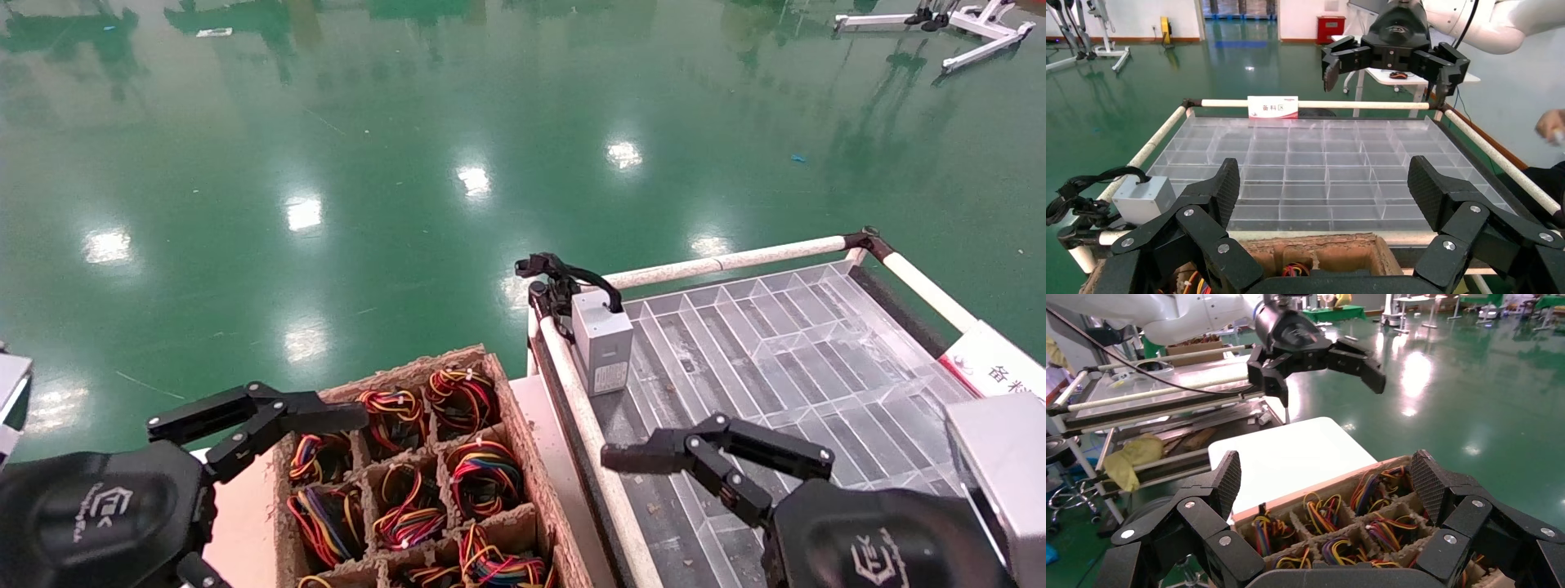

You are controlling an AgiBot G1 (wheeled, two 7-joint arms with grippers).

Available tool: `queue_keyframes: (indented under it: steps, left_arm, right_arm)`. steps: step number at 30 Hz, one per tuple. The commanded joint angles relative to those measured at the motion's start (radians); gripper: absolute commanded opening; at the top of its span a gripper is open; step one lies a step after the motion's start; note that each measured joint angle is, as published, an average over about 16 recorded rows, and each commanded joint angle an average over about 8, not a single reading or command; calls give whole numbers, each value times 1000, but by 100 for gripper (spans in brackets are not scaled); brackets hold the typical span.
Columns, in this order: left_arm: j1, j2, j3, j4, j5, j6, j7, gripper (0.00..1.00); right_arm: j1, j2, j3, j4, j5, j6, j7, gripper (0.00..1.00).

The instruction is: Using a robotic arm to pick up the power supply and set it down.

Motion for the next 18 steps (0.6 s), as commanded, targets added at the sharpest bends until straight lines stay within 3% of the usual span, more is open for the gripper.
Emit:
queue_keyframes:
  steps: [1, 18]
  left_arm:
    - [0, 0, 0, 0, 0, 0, 0, 100]
    - [0, 0, 0, 0, 0, 0, 0, 100]
  right_arm:
    - [-2, 2, 1, 3, 2, -2, 1, 100]
    - [11, -10, -3, -22, -7, 11, -6, 100]
